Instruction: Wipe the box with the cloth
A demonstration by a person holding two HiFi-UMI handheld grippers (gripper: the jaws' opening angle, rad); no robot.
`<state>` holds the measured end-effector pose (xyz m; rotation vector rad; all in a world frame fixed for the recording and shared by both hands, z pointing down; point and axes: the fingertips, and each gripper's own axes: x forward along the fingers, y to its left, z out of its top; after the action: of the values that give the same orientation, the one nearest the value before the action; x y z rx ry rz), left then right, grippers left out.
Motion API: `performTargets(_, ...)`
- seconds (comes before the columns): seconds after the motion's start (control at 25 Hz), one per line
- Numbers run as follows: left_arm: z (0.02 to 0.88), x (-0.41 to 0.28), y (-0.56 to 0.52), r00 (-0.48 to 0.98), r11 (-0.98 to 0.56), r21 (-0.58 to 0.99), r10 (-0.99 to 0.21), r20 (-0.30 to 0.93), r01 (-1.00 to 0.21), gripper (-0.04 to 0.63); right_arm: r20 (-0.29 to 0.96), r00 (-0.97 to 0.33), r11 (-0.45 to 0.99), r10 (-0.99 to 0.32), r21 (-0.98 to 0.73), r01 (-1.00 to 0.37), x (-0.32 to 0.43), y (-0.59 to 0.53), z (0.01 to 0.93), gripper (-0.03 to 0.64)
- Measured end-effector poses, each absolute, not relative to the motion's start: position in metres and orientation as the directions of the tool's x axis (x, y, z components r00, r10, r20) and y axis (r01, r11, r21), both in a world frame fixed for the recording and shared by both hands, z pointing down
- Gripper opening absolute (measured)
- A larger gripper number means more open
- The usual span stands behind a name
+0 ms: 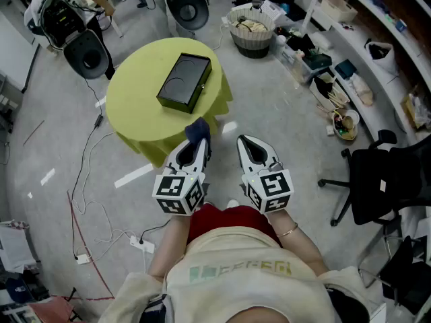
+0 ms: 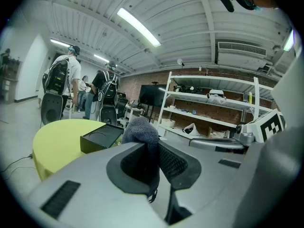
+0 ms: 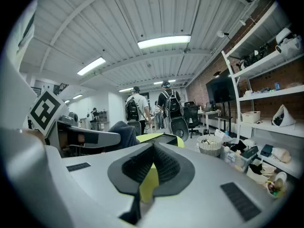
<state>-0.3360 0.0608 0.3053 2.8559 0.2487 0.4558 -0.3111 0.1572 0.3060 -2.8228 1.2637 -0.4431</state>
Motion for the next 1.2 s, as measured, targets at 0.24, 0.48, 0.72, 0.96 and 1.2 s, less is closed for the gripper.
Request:
performTargets(0.24, 0.307, -0.328, 0.070, 0.936, -0.959, 0.246, 0.211, 0.283, 0.142, 0.063, 0.241, 0.619, -0.658, -0.748, -0.141, -0.740, -0.306, 0.162, 0.311, 0.037)
performTargets(0.48, 0.306, -0.327, 0.079, 0.938, -0.962, 0.236, 0.201, 0.281, 0.135, 0.064, 0.250, 0.584, -0.627, -0.773, -0.157, -0.763, -0.312, 0.170, 0.314, 0.038)
performTargets(0.72, 0.304, -0.319, 0.064, 0.944, -0.969, 0.218, 0.172, 0.281, 0.112, 0.064, 0.245, 0.602, -0.646, -0.760, -0.175, -0.743, -0.304, 0.174, 0.316, 0.038)
performTargets(0.96, 0.312, -0.282, 0.039, 0.948, -0.969, 0.229, 0.158, 0.276, 0.095, 0.064, 0.248, 0.618, -0.663, -0.746, -0.180, -0.727, -0.265, 0.162, 0.324, 0.038)
performTargets(1.2, 0.327, -0.210, 0.008, 0.945, -0.955, 0.279, 0.178, 0.274, 0.099, 0.064, 0.277, 0.608, -0.660, -0.744, -0.161, -0.734, -0.192, 0.128, 0.338, 0.038)
